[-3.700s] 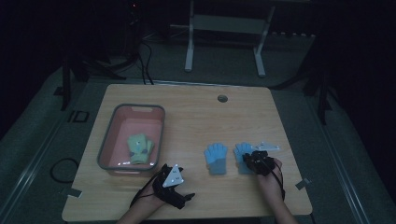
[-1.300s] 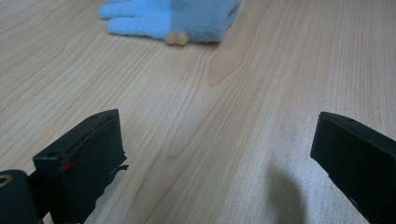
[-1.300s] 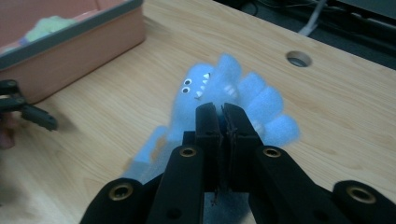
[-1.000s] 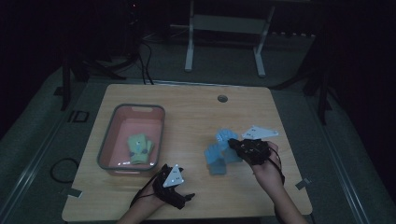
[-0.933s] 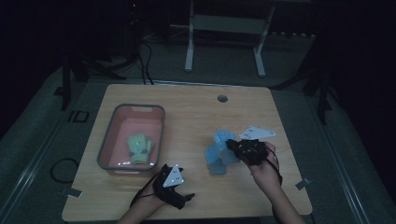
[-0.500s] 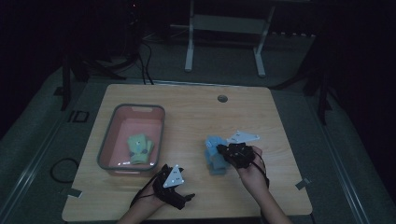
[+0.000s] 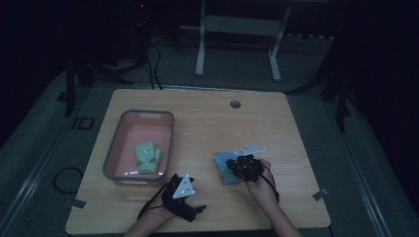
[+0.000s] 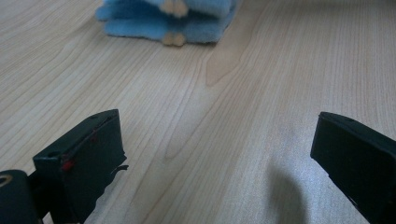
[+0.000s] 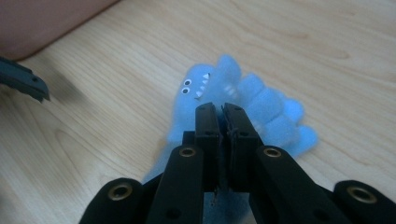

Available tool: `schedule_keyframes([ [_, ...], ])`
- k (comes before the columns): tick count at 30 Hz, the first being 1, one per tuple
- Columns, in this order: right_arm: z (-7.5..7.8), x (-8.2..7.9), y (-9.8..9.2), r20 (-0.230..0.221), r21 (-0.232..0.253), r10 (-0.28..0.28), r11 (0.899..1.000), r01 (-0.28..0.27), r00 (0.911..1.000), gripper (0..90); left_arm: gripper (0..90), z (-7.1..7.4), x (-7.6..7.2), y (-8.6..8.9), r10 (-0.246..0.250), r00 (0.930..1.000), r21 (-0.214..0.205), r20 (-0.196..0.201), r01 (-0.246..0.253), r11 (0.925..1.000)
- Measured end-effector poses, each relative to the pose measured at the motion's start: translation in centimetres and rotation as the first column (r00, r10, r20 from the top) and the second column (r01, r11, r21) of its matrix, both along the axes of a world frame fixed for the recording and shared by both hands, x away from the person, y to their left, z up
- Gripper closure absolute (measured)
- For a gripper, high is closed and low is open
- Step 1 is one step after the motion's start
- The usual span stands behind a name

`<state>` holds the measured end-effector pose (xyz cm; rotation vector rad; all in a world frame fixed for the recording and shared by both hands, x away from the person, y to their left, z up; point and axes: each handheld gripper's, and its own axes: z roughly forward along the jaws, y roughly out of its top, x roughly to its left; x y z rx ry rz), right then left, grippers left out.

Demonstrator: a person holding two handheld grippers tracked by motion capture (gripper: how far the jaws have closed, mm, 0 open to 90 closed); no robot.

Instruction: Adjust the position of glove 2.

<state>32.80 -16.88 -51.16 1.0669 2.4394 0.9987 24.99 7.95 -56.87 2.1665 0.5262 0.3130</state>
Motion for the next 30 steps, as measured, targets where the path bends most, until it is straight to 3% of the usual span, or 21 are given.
schedule_keyframes([
  [7,-1.3,0.4,-0.1,-0.025,-0.011,-0.019,1.0,0.019,0.9995,85.1,2.8,0.0,-0.1,-0.1,-0.001,0.9999,0.021,0.014,0.001,0.9998],
  [15,-2.6,0.6,0.1,-0.043,-0.034,-0.012,0.999,0.011,0.999,83.7,2.7,0.0,0.0,0.0,0.002,1.0,-0.004,0.002,-0.002,1.0],
  [20,-2.7,0.7,0.0,-0.051,-0.026,-0.007,1.0,0.005,0.9987,82.2,2.7,0.1,-0.2,-0.1,0.013,0.9994,0.014,0.031,-0.013,0.9998],
  [26,-1.9,0.7,-0.4,-0.037,0.002,-0.006,1.0,0.006,0.9993,75.6,2.7,0.1,-0.3,-0.3,0.008,0.9997,0.009,0.024,-0.008,0.9999],
  [30,-0.9,0.7,-1.4,-0.018,0.03,-0.01,1.0,0.01,0.9998,59.2,2.7,0.2,-0.3,-0.3,0.017,0.9992,0.002,0.035,-0.017,0.9999],
])
